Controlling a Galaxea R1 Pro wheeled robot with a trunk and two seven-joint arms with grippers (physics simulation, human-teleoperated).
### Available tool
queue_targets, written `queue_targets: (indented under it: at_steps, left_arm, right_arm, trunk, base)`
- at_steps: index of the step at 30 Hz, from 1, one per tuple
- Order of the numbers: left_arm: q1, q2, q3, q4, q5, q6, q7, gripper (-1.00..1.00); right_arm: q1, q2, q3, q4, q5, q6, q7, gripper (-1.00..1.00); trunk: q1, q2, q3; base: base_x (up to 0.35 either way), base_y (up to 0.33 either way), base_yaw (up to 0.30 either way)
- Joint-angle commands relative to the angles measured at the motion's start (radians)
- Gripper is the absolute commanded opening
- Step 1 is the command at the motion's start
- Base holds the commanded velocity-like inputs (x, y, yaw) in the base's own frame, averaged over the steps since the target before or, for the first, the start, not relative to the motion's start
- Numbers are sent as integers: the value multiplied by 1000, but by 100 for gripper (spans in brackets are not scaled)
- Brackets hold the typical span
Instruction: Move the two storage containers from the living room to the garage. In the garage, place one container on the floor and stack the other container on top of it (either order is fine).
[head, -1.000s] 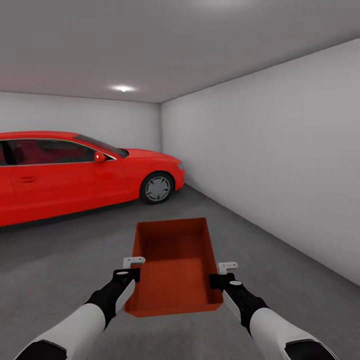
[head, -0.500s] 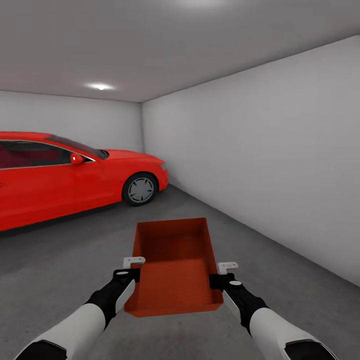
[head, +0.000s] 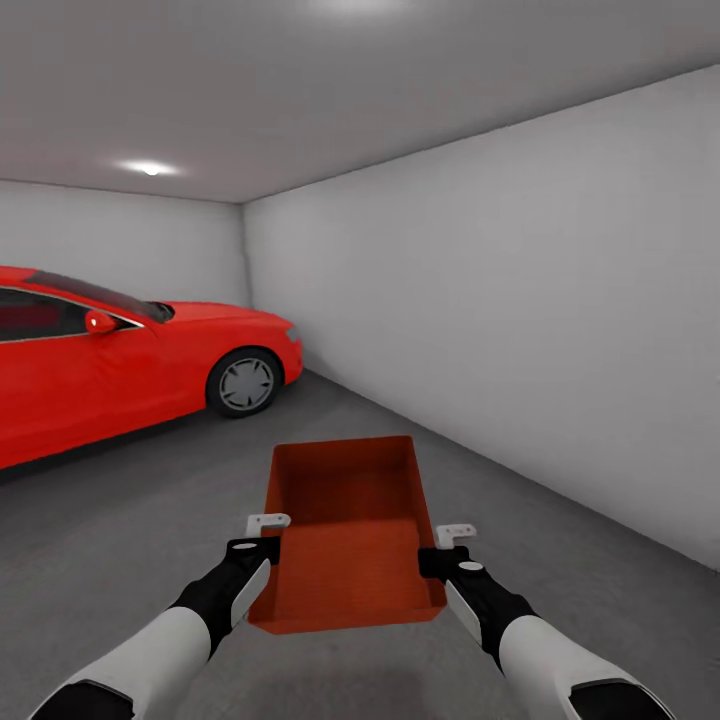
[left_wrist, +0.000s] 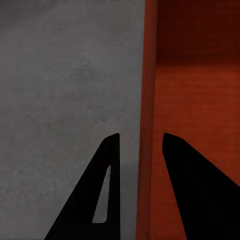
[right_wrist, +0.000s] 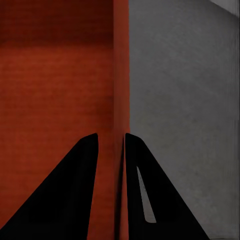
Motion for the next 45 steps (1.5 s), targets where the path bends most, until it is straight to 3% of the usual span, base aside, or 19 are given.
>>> queue_targets:
  at_steps: [1, 14, 45]
  left_arm:
    - [-1, 2, -11, -5, -2, -75, 16, -100]
    - [-1, 2, -11, -5, -2, -75, 16, -100]
    - [-1, 2, -11, -4, -2, -74, 16, -100]
  right_arm:
    - [0, -1, 5, 1, -12, 6, -14, -100]
    - [1, -2, 5, 1, -12, 6, -14, -100]
    - [0, -2, 5, 1, -12, 7, -14, -100]
  trunk:
    - [0, -1, -1]
    - [0, -1, -1]
    - [0, -1, -1]
  base:
    - [0, 0, -245]
    - [188, 0, -223]
    - [321, 37, -5]
